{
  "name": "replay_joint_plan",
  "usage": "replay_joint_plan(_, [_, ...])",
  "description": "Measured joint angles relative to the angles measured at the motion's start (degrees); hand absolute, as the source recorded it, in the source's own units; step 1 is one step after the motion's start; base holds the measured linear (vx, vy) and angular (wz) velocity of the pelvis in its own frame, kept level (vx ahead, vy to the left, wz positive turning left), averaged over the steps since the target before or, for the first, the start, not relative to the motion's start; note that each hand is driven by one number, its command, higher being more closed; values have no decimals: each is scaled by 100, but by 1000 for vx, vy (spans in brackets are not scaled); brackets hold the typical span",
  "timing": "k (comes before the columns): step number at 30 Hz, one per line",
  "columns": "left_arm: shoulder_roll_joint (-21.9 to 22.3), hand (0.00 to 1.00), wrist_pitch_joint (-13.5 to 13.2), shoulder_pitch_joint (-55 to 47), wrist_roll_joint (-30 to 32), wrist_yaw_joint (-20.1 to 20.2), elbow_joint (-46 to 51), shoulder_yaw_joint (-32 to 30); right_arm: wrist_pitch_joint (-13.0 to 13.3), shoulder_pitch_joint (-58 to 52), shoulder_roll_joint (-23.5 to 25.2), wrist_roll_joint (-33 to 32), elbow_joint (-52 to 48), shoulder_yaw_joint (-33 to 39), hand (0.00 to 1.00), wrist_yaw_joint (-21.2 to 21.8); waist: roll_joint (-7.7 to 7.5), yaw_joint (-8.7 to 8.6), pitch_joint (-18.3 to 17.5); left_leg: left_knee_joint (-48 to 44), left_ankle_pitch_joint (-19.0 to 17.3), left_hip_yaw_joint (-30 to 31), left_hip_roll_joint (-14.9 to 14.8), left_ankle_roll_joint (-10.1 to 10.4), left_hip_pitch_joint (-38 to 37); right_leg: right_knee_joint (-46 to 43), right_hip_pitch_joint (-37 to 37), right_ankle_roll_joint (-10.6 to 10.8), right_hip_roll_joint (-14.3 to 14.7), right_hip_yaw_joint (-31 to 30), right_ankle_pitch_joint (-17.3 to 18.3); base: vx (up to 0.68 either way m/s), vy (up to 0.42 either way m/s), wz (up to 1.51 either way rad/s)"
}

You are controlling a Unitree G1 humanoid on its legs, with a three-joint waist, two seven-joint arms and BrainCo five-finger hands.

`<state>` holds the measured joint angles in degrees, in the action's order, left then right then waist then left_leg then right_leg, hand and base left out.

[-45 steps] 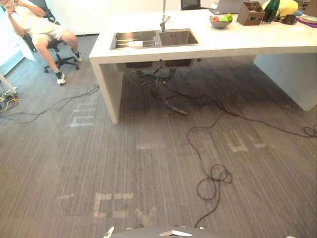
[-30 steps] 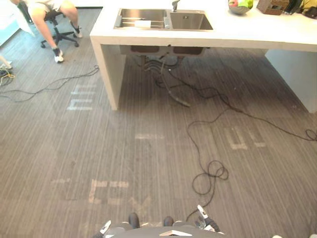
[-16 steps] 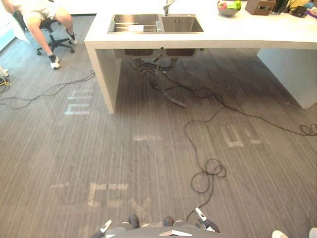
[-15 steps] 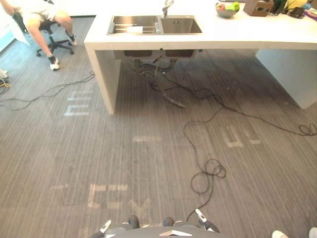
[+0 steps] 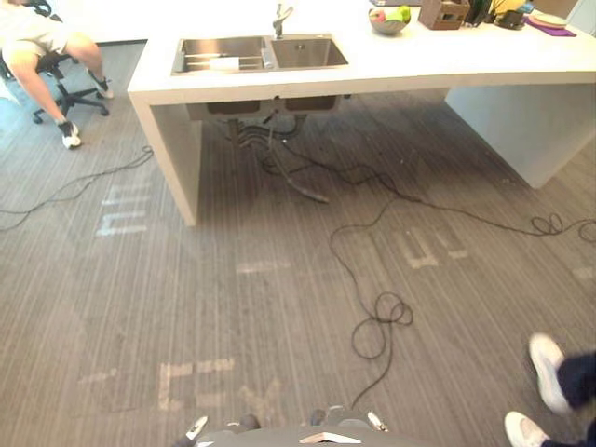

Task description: Walk over to the sink, pick up the cup, carry it to the dishwasher, place the cup inside the dishwasher, then close the dishwasher door

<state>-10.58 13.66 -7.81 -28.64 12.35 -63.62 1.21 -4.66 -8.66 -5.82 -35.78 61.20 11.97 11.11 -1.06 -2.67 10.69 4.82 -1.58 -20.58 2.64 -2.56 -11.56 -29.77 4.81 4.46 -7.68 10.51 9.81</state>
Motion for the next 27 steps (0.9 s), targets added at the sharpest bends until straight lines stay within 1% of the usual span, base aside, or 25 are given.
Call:
replay_joint_plan(1, [-35, 0, -72, 12, -13, -80, -3, 129, -10, 28, -8, -39, -32, -6, 0, -33, -2, -48, 21, -3, -42, 17, 32, -44, -104, -698, 272, -118, -145, 70, -98, 134, 42, 0])
replay_joint_plan(2, [-61, 0, -190, 38, -130, -195, 5, 192, -11, 73, 4, -121, -80, -10, 0, -90, 28, -90, 103, -24, -52, 53, 50, -134, -341, -1383, 486, -130, -291, 120, -280, 190, 21, 10])
replay_joint_plan(3, [-81, 0, -327, 73, -358, -402, 44, 249, -20, 77, 6, -299, -153, -13, 0, -180, -11, -108, 221, -110, -172, 99, 41, -173, -512, -1887, 704, -67, -421, 183, -59, 204, -9, 27])
replay_joint_plan(4, [-71, 0, -387, 190, -604, -574, 254, 298, -31, 60, 31, -434, -168, -17, 0, -204, -26, -125, 232, -308, -337, 211, -42, -159, -552, -1736, 814, -30, -449, 302, 132, 182, -17, 37])
replay_joint_plan(5, [-49, 0, -427, 260, -734, -661, 444, 334, -32, 38, 46, -476, -168, -31, 0, -240, -26, -133, 236, -389, -406, 274, -84, -136, -537, -1469, 850, -26, -431, 353, 127, 173, -32, 56])
replay_joint_plan(6, [84, 0, -619, 416, -895, -774, 908, 351, -21, -5, 66, -501, -169, -57, 0, -291, -45, -159, 249, -474, -508, 415, -148, -97, -538, -707, 896, -37, -377, 459, -1, 211, -44, 61])
replay_joint_plan(7, [234, 0, -831, 574, -941, -877, 1470, 360, -7, -30, 92, -540, -168, -78, 0, -325, -53, -192, 257, -484, -589, 570, -159, -34, -539, 262, 947, -53, -291, 462, -319, 229, -57, 65])
replay_joint_plan(8, [311, 0, -912, 661, -941, -917, 1749, 377, -14, -36, 111, -555, -159, -82, 0, -368, -96, -221, 298, -485, -623, 660, -160, -12, -538, 767, 952, -48, -276, 454, -510, 353, -124, 65])
replay_joint_plan(9, [447, 0, -1057, 782, -934, -990, 2341, 478, -32, -42, 143, -555, -152, -65, 0, -421, -151, -281, 368, -500, -710, 784, -155, 41, -530, 1860, 932, 16, -210, 437, -975, 317, -134, 59])
replay_joint_plan(10, [506, 0, -1163, 855, -931, -1074, 2867, 596, -68, -156, 202, -597, -152, -18, 0, -428, -237, -309, 436, -579, -841, 881, -108, 128, -523, 2446, 949, 79, -210, 432, -1116, 399, -204, 52])
replay_joint_plan(11, [513, 0, -1183, 877, -931, -1086, 3056, 627, -79, -158, 234, -671, -153, 31, 0, -431, -269, -322, 486, -632, -906, 944, -91, 180, -564, 2459, 953, 77, -224, 438, -1115, 300, -176, 39])
replay_joint_plan(12, [506, 0, -1201, 854, -932, -1090, 3348, 632, -114, -338, 303, -736, -159, 155, 0, -451, -305, -364, 516, -789, -1171, 1009, -85, 276, -685, 2390, 851, 29, -224, 425, -1052, 460, -253, 21])
replay_joint_plan(13, [527, 0, -1228, 857, -932, -1106, 3438, 613, -153, -441, 305, -764, -167, 203, 0, -491, -297, -369, 531, -884, -1298, 1048, -135, 323, -769, 2309, 817, -161, -175, 336, -1345, 532, -246, 10])
replay_joint_plan(14, [527, 0, -1237, 815, -929, -1124, 3670, 636, -185, -508, 299, -782, -195, 244, 0, -555, 12, -417, 588, -1080, -1538, 1101, -362, 403, -815, 1721, 998, -206, -58, 329, -1381, 663, -292, 5])
replay_joint_plan(15, [546, 0, -1241, 775, -928, -1120, 3910, 690, -182, -687, 271, -845, -297, 302, 0, -590, 244, -448, 519, -1166, -1781, 1136, -534, 310, -835, 1094, 1248, -334, 4, 399, -1359, 434, -182, 10])
replay_joint_plan(16, [563, 0, -1242, 742, -926, -1117, 4048, 711, -198, -807, 259, -917, -405, 358, 0, -621, 312, -453, 481, -1187, -1847, 1147, -593, 212, -876, 781, 1351, -448, 10, 483, -1267, 594, -249, 27])
replay_joint_plan(17, [615, 0, -1249, 674, -927, -1105, 4283, 732, -192, -860, 302, -992, -446, 450, 0, -624, 493, -484, 400, -1598, -1770, 1188, -716, 320, -797, 273, 1434, -653, 5, 600, -754, 578, -289, 29])
replay_joint_plan(18, [635, 0, -1239, 643, -929, -1095, 4526, 774, -181, -846, 306, -988, -472, 512, 0, -633, 413, -507, 392, -2491, -1533, 1208, -797, 491, -497, 5, 1331, -645, -67, 629, -423, 578, -289, 27])
replay_joint_plan(19, [656, 0, -1239, 589, -931, -1082, 4662, 811, -177, -869, 308, -984, -536, 511, 0, -631, 408, -507, 394, -2987, -1362, 1238, -871, 611, -345, -17, 1190, -652, -61, 669, -283, 546, -302, 22])
replay_joint_plan(20, [740, 0, -1254, 483, -941, -1067, 4910, 893, -112, -905, 315, -976, -640, 508, 0, -604, 440, -513, 381, -4105, -877, 1320, -1102, 909, 42, 52, 841, -684, 16, 752, -41, 555, -242, 22])
replay_joint_plan(21, [784, 0, -1267, 458, -944, -1065, 5090, 1057, 50, -880, 290, -966, -642, 510, 0, -534, 472, -489, 363, -5410, -713, 1397, -1353, 1022, 587, 225, 481, -757, 179, 828, 154, 751, -297, 18])
replay_joint_plan(23, [798, 0, -1331, 379, -947, -1071, 5459, 1190, 272, -751, 204, -962, -699, 477, 0, -424, 498, -410, 349, -6587, -846, 1301, -1577, 837, 1241, 604, -121, -832, 396, 895, 253, 504, -133, 4])
replay_joint_plan(24, [783, 0, -1411, 371, -950, -1073, 5647, 1271, 336, -658, 136, -992, -814, 418, 0, -403, 475, -350, 343, -6740, -942, 1227, -1570, 740, 1537, 799, -402, -830, 431, 926, 291, 397, -68, -4])
replay_joint_plan(25, [785, 0, -1480, 373, -951, -1078, 5827, 1303, 365, -602, 61, -1017, -895, 358, 0, -390, 452, -291, 344, -6657, -1070, 1158, -1517, 650, 1806, 992, -634, -813, 455, 931, 285, 547, -68, -15])
replay_joint_plan(27, [748, 0, -1689, 388, -950, -1087, 6214, 1366, 414, -221, -93, -1331, -929, 216, 0, -368, 373, -122, 320, -5478, -1302, 1048, -1258, 485, 2260, 1426, -1054, -710, 429, 857, 227, 472, -20, -27])
